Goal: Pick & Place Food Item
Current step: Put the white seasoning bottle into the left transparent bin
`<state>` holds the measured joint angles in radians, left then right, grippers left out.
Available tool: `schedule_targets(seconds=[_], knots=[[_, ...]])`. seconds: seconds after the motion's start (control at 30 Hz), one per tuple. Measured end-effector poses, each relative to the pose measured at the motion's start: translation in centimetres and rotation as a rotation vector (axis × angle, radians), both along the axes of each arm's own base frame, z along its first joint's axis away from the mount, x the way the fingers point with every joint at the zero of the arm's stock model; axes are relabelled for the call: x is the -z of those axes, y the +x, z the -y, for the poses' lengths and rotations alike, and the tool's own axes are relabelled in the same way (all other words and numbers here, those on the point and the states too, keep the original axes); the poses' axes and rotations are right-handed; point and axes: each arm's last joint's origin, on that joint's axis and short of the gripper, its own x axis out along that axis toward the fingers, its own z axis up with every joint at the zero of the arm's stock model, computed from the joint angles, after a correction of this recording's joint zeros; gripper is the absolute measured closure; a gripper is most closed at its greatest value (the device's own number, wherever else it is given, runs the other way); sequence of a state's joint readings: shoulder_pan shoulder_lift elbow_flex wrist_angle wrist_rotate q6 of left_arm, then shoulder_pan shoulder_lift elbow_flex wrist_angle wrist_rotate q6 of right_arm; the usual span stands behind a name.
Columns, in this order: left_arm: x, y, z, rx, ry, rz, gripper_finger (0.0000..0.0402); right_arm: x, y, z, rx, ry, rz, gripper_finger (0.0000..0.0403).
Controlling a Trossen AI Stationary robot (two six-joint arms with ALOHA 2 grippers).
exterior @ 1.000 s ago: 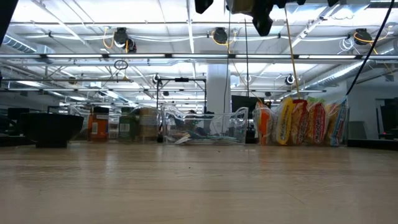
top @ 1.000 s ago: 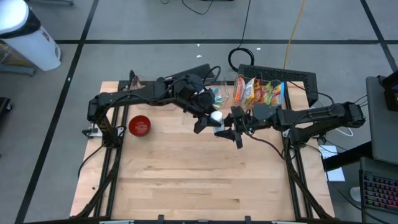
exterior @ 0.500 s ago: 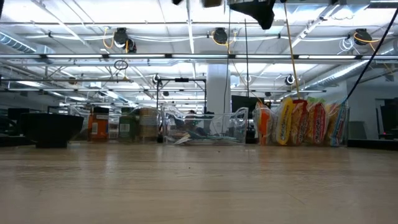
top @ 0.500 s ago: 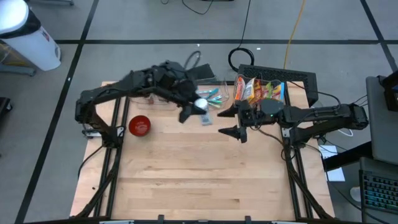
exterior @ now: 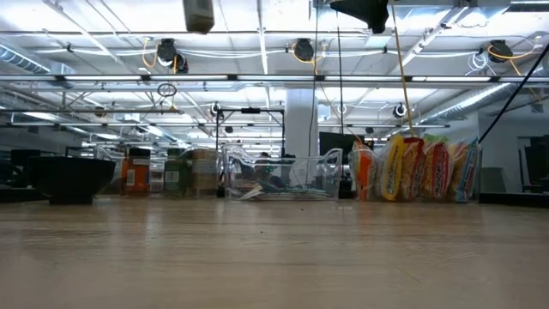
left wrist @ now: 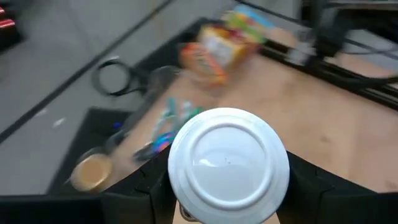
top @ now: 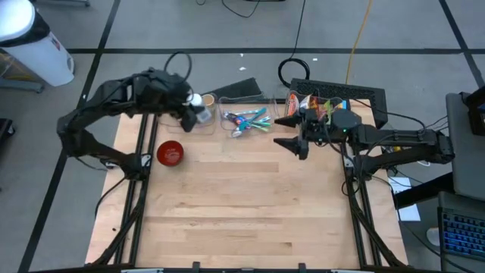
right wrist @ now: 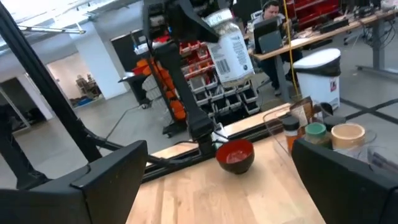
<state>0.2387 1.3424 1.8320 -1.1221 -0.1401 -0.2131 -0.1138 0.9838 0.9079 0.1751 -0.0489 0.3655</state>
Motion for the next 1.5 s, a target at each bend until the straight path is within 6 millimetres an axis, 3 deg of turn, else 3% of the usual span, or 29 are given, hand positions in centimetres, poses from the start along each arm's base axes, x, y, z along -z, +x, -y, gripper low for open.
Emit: schedule_targets(seconds=[0.17, 0.33, 0.5, 0.8, 1.0, 1.5], knots=[[1.3, -2.2, 0.2, -0.180, 0.005, -0.004, 0.0198, 0.0, 0.0, 0.2, 0.010, -0.010, -0.003, 0.0010], [5.0, -3.0, 0.1, -0.350, -0.024, 0.010, 0.0198, 0.1, 0.1, 0.2, 0.009, -0.008, -0.006, 0.0010], [9.4, -2.6, -0.1, -0.489, -0.083, 0.081, 0.0198, 0.1, 0.1, 0.2, 0.009, 0.002, -0.004, 0.0010], [17.1, 0.1, -1.0, -0.722, -0.154, 0.083, 0.0198, 0.4, 0.5, 0.3, 0.009, 0.018, -0.018, 0.0009], [18.0, 1.0, -1.8, -0.837, -0.055, 0.080, 0.0198, 0.7, 0.7, 0.3, 0.009, 0.027, -0.033, 0.0009], [21.2, 3.8, -4.3, -0.958, -0.069, 0.068, 0.0198, 1.0, 0.8, 0.3, 0.009, 0.032, -0.062, 0.0009]])
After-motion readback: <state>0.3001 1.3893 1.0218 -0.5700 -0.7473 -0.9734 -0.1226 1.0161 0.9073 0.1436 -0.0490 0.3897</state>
